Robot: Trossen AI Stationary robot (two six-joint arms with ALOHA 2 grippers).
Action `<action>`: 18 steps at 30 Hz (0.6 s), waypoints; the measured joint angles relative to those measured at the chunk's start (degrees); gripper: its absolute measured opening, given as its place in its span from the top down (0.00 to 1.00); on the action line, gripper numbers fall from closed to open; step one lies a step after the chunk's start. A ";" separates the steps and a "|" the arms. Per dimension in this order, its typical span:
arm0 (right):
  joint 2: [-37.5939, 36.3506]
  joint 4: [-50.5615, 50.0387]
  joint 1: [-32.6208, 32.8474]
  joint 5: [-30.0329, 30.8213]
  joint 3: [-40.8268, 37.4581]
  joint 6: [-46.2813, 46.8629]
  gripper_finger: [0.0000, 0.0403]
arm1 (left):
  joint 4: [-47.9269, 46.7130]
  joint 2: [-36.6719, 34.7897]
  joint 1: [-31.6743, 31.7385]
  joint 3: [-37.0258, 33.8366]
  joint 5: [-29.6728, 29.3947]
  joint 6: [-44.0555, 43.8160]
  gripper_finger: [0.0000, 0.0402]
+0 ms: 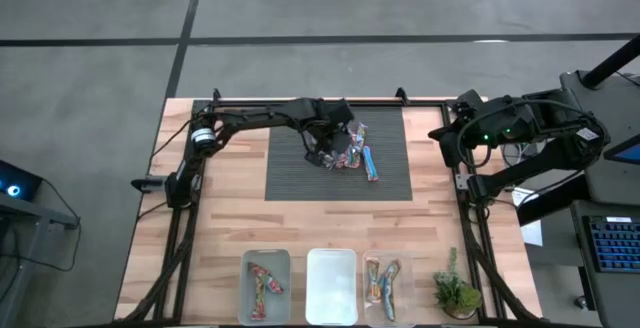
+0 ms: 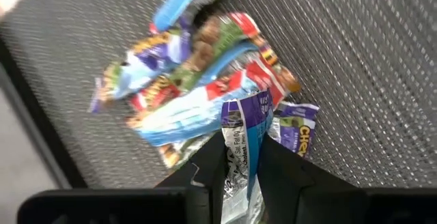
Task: Pick and place Granola Bars by type
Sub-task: Put the middle blue granola bar into the white bin
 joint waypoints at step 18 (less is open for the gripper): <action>-0.02 0.01 0.00 0.00 0.00 -0.26 0.98 | -15.47 0.00 -2.53 16.68 0.86 -6.33 0.85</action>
